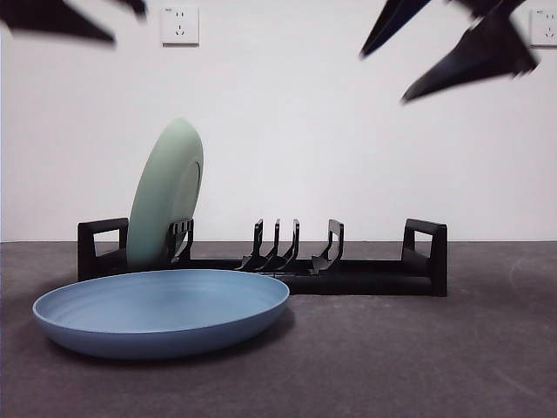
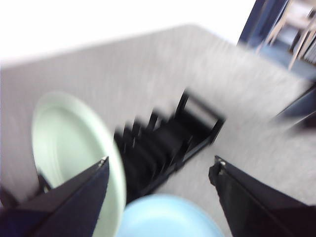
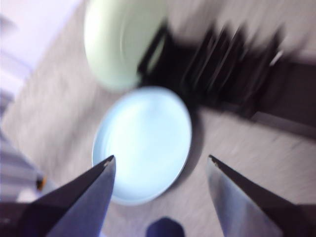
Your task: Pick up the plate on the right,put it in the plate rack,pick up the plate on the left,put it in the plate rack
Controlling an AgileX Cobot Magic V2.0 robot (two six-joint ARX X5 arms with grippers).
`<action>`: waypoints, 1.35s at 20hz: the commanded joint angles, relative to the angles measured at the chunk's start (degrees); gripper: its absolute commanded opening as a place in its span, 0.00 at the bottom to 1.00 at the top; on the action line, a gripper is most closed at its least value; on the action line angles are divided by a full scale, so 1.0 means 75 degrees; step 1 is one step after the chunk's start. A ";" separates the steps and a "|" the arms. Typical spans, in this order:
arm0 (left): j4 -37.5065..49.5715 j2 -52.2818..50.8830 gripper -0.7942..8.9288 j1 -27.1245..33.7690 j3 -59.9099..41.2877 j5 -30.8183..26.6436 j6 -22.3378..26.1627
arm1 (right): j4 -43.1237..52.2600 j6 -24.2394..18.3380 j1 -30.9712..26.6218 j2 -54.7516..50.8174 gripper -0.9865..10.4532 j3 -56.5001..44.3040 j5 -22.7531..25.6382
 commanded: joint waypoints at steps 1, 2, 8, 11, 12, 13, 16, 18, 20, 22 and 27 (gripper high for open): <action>-0.0259 -0.1075 0.44 -0.0204 0.0041 -0.0405 0.0487 | 0.0070 -0.0041 0.0402 0.0746 0.35 0.0020 -0.0003; -0.0399 -0.1472 0.44 -0.0312 0.0044 -0.0752 0.0682 | 0.0154 -0.0041 0.0545 0.1067 0.35 0.0020 0.0009; -0.1845 -0.3095 0.44 -0.1116 0.0265 -0.2821 0.1419 | 0.1029 0.0082 0.0898 0.2917 0.35 0.0020 0.0050; -0.2267 -0.3168 0.44 -0.1297 0.0402 -0.2967 0.1419 | 0.1332 0.0111 0.0933 0.3576 0.35 0.0020 0.0047; -0.2331 -0.3165 0.44 -0.1343 0.0402 -0.2967 0.1416 | 0.1478 0.0172 0.0950 0.3751 0.35 0.0020 0.0041; -0.2381 -0.3159 0.44 -0.1393 0.0402 -0.2967 0.1413 | 0.1626 0.0242 0.0985 0.3914 0.32 0.0023 0.0041; -0.2387 -0.3118 0.44 -0.1550 0.0402 -0.2973 0.1411 | 0.1929 0.0417 0.1096 0.4354 0.30 0.0023 0.0006; -0.2390 -0.3110 0.44 -0.1603 0.0402 -0.2975 0.1411 | 0.2052 0.0431 0.1198 0.4558 0.30 0.0023 -0.0003; -0.2404 -0.3080 0.44 -0.1609 0.0402 -0.2973 0.1411 | 0.2212 0.0527 0.1239 0.4701 0.30 0.0023 0.0012; -0.2489 -0.3010 0.44 -0.1609 0.0402 -0.2975 0.1411 | 0.2314 0.0694 0.1282 0.4835 0.24 0.0023 0.0015; -0.2824 -0.2640 0.44 -0.1614 0.0402 -0.2961 0.1416 | 0.2282 0.0828 0.1332 0.4873 0.08 0.0023 0.0064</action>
